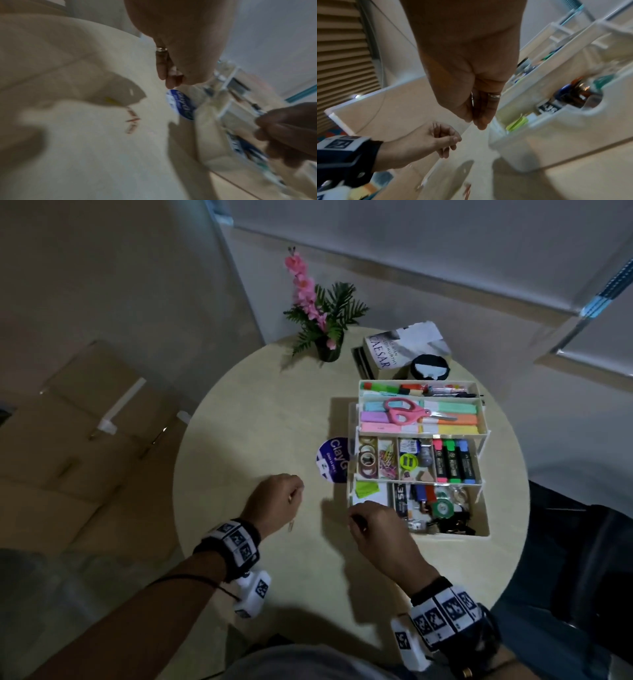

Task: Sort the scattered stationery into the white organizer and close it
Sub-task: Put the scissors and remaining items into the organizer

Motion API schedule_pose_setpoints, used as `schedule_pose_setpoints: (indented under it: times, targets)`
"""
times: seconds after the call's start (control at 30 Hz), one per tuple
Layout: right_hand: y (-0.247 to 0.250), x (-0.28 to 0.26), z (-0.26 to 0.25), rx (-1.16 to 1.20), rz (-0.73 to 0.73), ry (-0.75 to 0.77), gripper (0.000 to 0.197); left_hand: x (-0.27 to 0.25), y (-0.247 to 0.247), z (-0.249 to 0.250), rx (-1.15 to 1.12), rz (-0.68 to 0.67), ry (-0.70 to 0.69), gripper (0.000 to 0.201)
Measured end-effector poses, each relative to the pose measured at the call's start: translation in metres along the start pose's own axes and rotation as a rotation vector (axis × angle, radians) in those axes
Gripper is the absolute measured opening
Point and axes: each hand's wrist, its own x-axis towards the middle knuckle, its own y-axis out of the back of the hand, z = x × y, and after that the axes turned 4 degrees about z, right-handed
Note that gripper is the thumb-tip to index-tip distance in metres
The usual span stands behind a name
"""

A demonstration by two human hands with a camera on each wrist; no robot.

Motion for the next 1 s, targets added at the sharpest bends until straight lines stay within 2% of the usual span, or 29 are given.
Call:
schedule_pose_setpoints:
  times: [0.13,0.27,0.33,0.43,0.57,0.67,0.73,0.8,0.9,1.0]
  targets:
    - [-0.052,-0.005,-0.02,-0.053,-0.222,0.067,0.011,-0.025,-0.011,-0.088,0.078,-0.191,0.191,0.03]
    - [-0.098,-0.006,-0.024,-0.154,-0.331,-0.065,0.034,-0.041,-0.024,-0.12,0.03,-0.307,0.185,0.049]
    - [-0.112,-0.001,-0.029,-0.177,-0.321,-0.1,0.033,-0.041,-0.03,-0.122,-0.006,-0.311,0.168,0.052]
    - [-0.125,0.012,-0.038,-0.155,-0.199,-0.073,0.034,-0.039,-0.036,-0.117,-0.06,-0.307,0.126,0.05]
    - [-0.144,0.03,-0.054,-0.183,-0.08,0.029,0.052,-0.04,-0.042,-0.117,-0.055,-0.298,0.004,0.043]
    - [-0.154,0.044,-0.054,-0.257,-0.079,0.038,0.064,-0.037,-0.039,-0.117,-0.022,-0.263,-0.048,0.032]
    - [-0.16,0.051,-0.057,-0.269,-0.119,0.02,0.059,-0.035,-0.035,-0.117,0.004,-0.245,-0.067,0.024]
    - [-0.165,0.054,-0.058,-0.285,-0.142,0.028,0.047,-0.032,-0.034,-0.117,0.027,-0.244,-0.096,0.022]
    - [-0.172,0.053,-0.053,-0.323,-0.129,0.047,0.033,-0.028,-0.036,-0.116,0.084,-0.259,-0.134,0.023]
    - [-0.176,0.056,-0.05,-0.323,-0.12,0.059,0.027,-0.026,-0.039,-0.116,0.126,-0.27,-0.185,0.019]
